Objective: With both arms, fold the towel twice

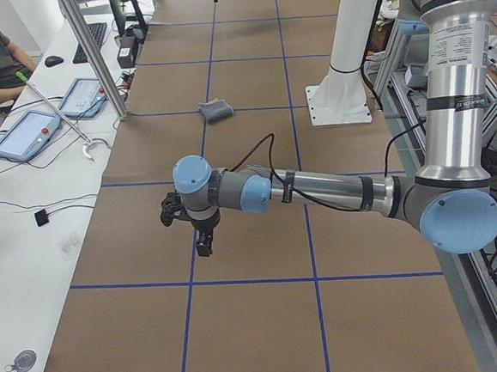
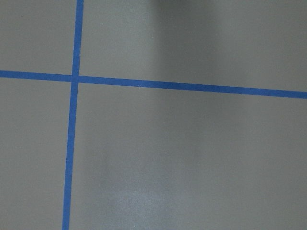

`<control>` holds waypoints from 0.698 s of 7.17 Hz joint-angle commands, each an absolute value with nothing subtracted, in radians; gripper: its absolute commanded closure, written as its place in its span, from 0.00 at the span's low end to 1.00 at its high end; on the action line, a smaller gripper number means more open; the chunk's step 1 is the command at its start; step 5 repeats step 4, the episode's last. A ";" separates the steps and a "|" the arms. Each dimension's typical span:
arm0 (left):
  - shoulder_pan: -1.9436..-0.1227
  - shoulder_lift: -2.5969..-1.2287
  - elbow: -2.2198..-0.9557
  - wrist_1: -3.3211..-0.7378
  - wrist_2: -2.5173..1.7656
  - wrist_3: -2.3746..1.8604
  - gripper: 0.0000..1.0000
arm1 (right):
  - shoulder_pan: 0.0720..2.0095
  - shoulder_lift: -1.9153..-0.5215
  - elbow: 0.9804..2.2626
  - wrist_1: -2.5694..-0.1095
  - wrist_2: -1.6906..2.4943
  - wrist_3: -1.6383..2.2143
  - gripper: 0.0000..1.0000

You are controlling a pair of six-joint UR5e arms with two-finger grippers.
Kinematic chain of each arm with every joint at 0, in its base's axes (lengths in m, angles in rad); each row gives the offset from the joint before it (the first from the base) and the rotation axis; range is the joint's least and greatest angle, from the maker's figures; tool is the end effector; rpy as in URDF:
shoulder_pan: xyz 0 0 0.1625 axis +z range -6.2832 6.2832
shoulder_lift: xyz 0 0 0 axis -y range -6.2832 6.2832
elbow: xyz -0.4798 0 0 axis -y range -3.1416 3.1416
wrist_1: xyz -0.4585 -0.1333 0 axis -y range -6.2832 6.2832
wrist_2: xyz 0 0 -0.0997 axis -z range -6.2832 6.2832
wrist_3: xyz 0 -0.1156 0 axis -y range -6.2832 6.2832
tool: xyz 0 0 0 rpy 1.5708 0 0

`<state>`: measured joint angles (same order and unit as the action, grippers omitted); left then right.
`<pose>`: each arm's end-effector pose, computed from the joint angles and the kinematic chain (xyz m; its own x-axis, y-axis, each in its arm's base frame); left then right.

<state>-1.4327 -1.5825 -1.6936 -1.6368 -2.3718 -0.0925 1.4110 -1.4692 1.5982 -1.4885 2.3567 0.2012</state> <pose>0.0292 -0.5752 0.6398 0.6793 0.1468 -0.7191 -0.0725 0.9884 0.1333 -0.0475 -0.6183 0.6398 0.6916 -0.0608 0.7197 0.0177 0.9976 0.0673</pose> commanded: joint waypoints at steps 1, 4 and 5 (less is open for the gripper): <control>-1.433 -1.577 -1.709 -1.637 -2.375 -0.094 0.00 | 1.410 -1.480 1.611 -1.486 2.368 0.196 0.00; -1.433 -1.577 -1.715 -1.637 -2.375 -0.095 0.00 | 1.410 -1.476 1.603 -1.486 2.365 0.196 0.00; -1.433 -1.577 -1.715 -1.637 -2.375 -0.095 0.00 | 1.410 -1.476 1.603 -1.486 2.365 0.196 0.00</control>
